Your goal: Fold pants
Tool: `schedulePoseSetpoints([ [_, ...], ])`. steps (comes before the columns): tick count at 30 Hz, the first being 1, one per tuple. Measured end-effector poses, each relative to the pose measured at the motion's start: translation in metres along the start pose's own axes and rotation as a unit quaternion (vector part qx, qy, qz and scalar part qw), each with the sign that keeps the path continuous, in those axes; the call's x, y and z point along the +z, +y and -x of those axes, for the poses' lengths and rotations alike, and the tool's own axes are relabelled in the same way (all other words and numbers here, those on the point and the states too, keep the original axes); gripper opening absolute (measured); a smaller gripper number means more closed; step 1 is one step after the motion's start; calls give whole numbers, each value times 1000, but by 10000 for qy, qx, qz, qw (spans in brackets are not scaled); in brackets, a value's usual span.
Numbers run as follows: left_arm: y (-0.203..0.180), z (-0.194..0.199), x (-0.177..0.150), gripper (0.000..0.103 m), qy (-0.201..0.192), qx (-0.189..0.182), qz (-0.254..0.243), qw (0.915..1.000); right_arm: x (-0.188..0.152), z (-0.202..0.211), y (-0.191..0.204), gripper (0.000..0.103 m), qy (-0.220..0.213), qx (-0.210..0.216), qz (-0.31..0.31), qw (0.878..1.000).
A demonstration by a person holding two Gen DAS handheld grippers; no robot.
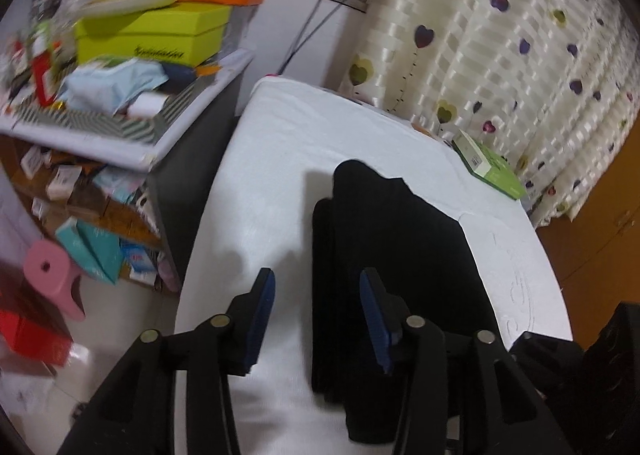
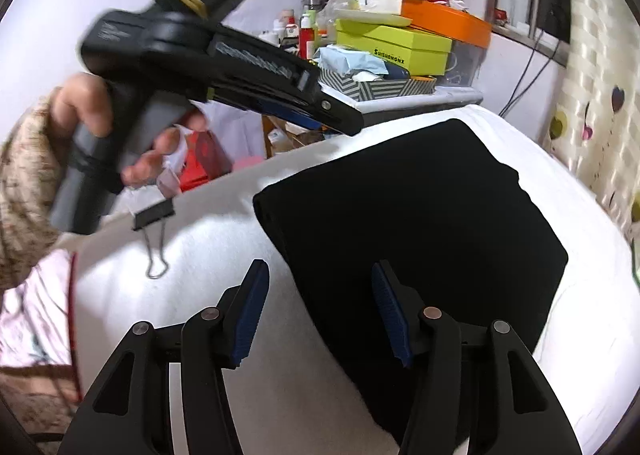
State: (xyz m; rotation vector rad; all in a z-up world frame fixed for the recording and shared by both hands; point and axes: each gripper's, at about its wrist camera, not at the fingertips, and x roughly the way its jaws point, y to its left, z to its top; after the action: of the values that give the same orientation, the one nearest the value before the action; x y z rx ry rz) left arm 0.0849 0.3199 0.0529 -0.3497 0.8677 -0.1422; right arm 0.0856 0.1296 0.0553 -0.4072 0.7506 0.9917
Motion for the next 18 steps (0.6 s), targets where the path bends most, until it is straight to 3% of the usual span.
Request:
schedulePoseSetpoints([
  [9,18,7,-20,55,-46,-79,625,9980,14,-35,16,68,155,-698,446,9964],
  [18,31,-4,-26,56,73,-209,1020,9945,13,-44,22,69,236,-1084,734,9911],
])
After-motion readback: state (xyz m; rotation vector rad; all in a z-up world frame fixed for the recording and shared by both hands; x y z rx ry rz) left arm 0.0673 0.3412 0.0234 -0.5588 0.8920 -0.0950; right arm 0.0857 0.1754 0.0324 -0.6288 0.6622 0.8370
